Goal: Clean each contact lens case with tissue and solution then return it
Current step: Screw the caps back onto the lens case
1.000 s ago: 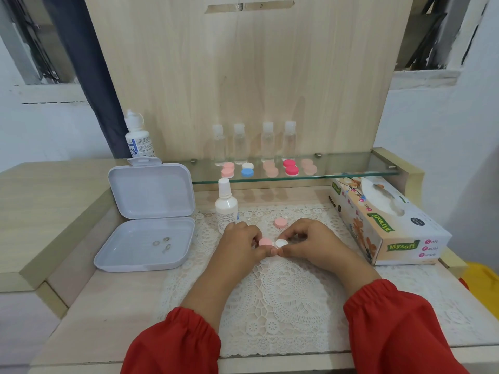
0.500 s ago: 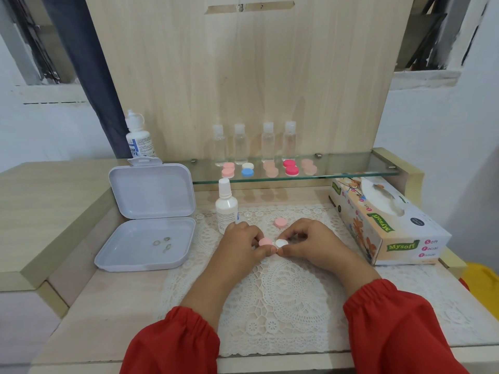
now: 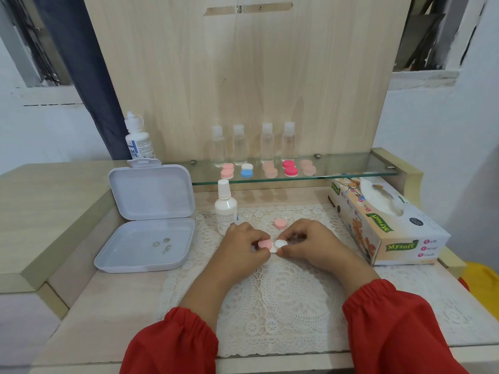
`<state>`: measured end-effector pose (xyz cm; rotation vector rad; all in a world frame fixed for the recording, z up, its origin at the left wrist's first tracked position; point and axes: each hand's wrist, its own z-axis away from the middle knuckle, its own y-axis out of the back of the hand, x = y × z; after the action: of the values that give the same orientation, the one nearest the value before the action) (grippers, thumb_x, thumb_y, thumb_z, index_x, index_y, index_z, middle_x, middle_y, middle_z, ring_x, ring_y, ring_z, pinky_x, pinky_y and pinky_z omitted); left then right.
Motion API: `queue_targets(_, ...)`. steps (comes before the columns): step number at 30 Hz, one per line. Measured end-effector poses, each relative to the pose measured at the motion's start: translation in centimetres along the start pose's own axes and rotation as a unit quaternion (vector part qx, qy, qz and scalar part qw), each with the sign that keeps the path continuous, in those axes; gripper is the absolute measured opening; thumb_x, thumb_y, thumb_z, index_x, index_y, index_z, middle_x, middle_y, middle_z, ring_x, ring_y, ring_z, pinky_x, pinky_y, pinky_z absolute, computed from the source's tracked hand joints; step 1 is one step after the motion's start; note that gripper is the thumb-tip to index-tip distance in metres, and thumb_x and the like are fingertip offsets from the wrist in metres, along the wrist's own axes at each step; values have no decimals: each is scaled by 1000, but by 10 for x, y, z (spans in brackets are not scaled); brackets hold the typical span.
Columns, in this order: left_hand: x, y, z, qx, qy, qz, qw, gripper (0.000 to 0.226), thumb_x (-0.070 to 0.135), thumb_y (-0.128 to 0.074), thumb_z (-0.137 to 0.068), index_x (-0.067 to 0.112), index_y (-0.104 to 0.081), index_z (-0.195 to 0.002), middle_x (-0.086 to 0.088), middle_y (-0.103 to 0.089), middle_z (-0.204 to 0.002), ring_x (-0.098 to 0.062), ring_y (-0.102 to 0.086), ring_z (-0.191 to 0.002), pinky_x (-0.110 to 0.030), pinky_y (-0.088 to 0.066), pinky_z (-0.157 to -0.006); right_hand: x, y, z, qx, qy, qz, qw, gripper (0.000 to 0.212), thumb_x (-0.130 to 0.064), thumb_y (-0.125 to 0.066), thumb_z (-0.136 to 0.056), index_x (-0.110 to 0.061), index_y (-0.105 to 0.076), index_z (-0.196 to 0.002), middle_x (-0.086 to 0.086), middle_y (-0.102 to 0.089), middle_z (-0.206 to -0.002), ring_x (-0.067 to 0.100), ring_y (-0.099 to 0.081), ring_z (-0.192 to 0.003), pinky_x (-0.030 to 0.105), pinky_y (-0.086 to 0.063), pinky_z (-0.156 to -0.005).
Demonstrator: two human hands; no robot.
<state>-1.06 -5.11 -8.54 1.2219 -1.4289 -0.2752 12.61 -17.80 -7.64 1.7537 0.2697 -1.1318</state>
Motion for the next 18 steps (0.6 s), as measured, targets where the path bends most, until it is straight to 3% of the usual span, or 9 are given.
queue_targets(3, 1, 0, 0, 0, 13, 13, 1000, 35, 30, -66, -84, 26, -62, -119, 13, -48, -95, -9, -39, -103, -20, -31, -84, 0, 0, -1, 2, -2, 0, 1000, 19, -29, -86, -65, -35, -76, -80, -15, -61, -98, 6, -57, -93, 37, -49, -89)
queue_targets(7, 1, 0, 0, 9, 16, 7, 1000, 24, 30, -69, -82, 22, -62, -103, 8, -53, -96, -11, -43, -101, -18, -34, -80, 1, 0, -1, 3, -1, 8, 1000, 19, -31, -86, -65, -36, -76, -80, -16, -61, -98, 5, -56, -92, 36, -49, -88)
queue_targets(10, 1, 1, 1, 2, 8, 18, 1000, 23, 24, -65, -83, 23, -64, -107, 7, -52, -97, -11, -42, -103, -18, -33, -82, 1, 0, 0, 3, -2, 6, 1000, 19, -29, -86, -65, -34, -76, -80, -16, -60, -97, 6, -56, -91, 34, -49, -86)
queue_targets(12, 2, 1, 2, 0, 16, 29, 999, 30, 32, -69, -82, 24, -62, -110, 10, -51, -98, -8, -41, -103, -18, -34, -84, 1, 0, 0, 6, 0, 3, 1000, 20, -29, -86, -65, -33, -76, -81, -15, -60, -96, 7, -57, -90, 32, -49, -84)
queue_targets(15, 2, 1, 1, 3, 20, 14, 1000, 25, 36, -70, -81, 23, -62, -101, 10, -52, -97, -8, -42, -102, -20, -36, -84, 1, 0, 0, 5, 0, 6, 1000, 19, -31, -86, -65, -35, -76, -80, -15, -61, -97, 7, -56, -92, 32, -49, -85)
queue_targets(18, 0, 1, 0, -4, 15, 18, 1000, 23, 31, -69, -83, 25, -66, -104, 8, -52, -97, -10, -41, -104, -22, -36, -88, 0, -1, 0, 4, -1, 1, 1000, 19, -31, -87, -65, -35, -76, -80, -16, -60, -97, 7, -56, -91, 35, -49, -87)
